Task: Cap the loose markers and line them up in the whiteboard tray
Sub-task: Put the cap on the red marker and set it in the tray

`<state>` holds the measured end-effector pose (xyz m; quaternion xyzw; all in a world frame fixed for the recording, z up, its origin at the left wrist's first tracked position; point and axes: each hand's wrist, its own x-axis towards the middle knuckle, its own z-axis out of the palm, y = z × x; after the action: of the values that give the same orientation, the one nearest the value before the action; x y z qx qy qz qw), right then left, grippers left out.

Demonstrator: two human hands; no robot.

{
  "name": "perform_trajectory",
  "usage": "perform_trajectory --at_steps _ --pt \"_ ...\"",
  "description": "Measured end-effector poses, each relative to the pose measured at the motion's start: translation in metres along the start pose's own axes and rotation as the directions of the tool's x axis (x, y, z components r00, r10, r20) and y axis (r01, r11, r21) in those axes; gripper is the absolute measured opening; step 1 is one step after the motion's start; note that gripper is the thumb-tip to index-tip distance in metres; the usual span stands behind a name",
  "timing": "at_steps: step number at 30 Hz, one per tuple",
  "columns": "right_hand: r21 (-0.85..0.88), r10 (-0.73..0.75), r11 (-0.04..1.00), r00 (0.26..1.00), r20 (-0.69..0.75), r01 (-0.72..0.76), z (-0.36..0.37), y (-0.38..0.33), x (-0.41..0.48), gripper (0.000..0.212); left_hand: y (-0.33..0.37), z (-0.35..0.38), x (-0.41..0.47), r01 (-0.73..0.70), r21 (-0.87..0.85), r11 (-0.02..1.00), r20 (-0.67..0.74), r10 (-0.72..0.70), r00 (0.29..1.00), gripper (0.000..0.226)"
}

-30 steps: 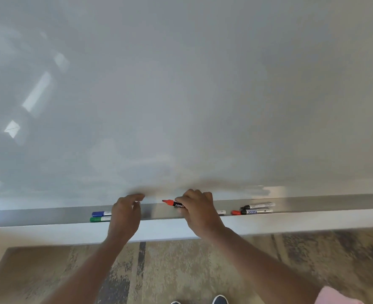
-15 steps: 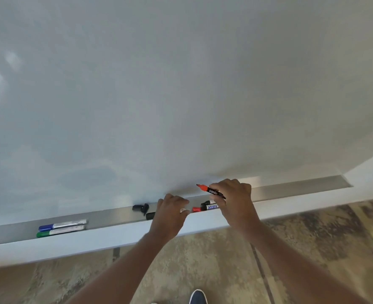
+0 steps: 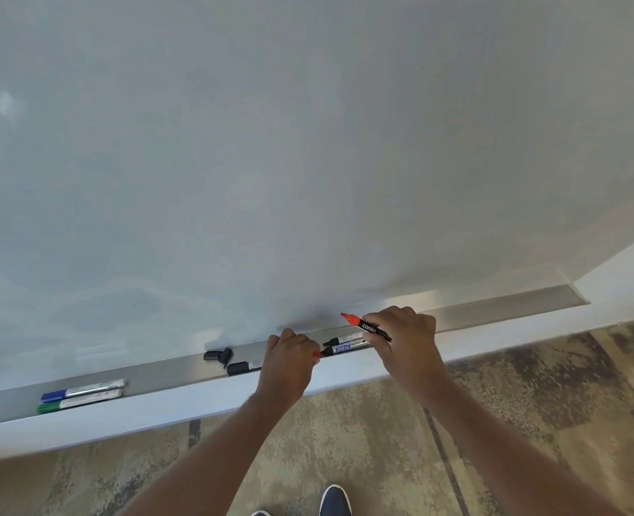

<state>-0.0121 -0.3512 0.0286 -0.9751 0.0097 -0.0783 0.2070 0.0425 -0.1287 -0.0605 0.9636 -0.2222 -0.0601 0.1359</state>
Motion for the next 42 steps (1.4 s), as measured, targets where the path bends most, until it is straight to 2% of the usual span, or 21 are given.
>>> perform_trajectory --at_steps 8,10,11,12,14,16,17,19,23,25,29,32,38,42 --pt "0.012 0.009 1.000 1.000 0.023 -0.009 0.000 -0.005 0.001 0.021 -0.005 -0.002 -0.001 0.025 -0.061 0.998 0.029 -0.023 0.999 0.025" --pt "0.029 0.002 1.000 1.000 0.015 -0.003 -0.002 -0.008 0.001 0.020 -0.002 -0.008 -0.001 0.096 -0.202 0.975 -0.005 -0.099 0.995 0.023" --pt "0.053 -0.006 0.999 1.000 0.014 0.005 -0.003 -0.011 0.001 0.019 0.001 -0.014 -0.001 0.164 -0.358 0.919 -0.013 -0.180 0.984 0.022" --pt "0.086 -0.019 0.996 1.000 0.019 0.018 -0.005 -0.013 0.001 0.019 0.003 -0.021 -0.001 0.232 -0.552 0.801 0.004 -0.275 0.961 0.021" --pt "0.175 -0.060 0.983 0.998 0.036 0.052 -0.008 -0.021 0.000 0.019 0.005 -0.038 -0.006 0.289 -0.855 0.431 0.077 -0.446 0.892 0.019" --pt "0.241 -0.100 0.967 0.994 0.047 0.086 -0.012 -0.031 -0.001 0.019 0.006 -0.055 -0.016 0.260 -0.962 0.080 0.180 -0.527 0.830 0.015" --pt "0.253 -0.120 0.962 0.991 0.053 0.103 -0.013 -0.037 -0.002 0.019 0.006 -0.061 -0.022 0.238 -0.970 -0.039 0.223 -0.527 0.820 0.017" --pt "0.267 -0.158 0.955 0.984 0.080 0.132 -0.015 -0.049 -0.003 0.021 0.006 -0.072 -0.034 0.223 -0.956 -0.191 0.290 -0.485 0.825 0.021" --pt "0.283 -0.200 0.946 0.971 0.133 0.156 -0.015 -0.074 -0.007 0.027 0.003 -0.093 -0.054 0.200 -0.898 -0.391 0.362 -0.400 0.842 0.036" --pt "0.284 -0.220 0.943 0.966 0.139 0.174 -0.015 -0.083 -0.009 0.027 0.002 -0.102 -0.059 0.177 -0.880 -0.441 0.362 -0.380 0.851 0.036" --pt "0.279 -0.242 0.939 0.962 0.129 0.199 -0.015 -0.099 -0.009 0.030 -0.002 -0.116 -0.067 0.147 -0.876 -0.459 0.345 -0.385 0.856 0.021" --pt "0.250 -0.262 0.942 0.957 0.123 0.226 -0.015 -0.109 -0.009 0.035 -0.006 -0.125 -0.072 0.129 -0.875 -0.467 0.337 -0.396 0.854 0.018" --pt "0.176 -0.262 0.955 0.958 0.115 0.240 -0.010 -0.120 -0.005 0.027 -0.009 -0.134 -0.080 0.127 -0.892 -0.433 0.317 -0.401 0.859 0.018" --pt "0.121 -0.276 0.957 0.954 0.115 0.263 -0.012 -0.127 -0.006 0.028 -0.010 -0.138 -0.085 0.120 -0.926 -0.358 0.280 -0.438 0.854 0.022"
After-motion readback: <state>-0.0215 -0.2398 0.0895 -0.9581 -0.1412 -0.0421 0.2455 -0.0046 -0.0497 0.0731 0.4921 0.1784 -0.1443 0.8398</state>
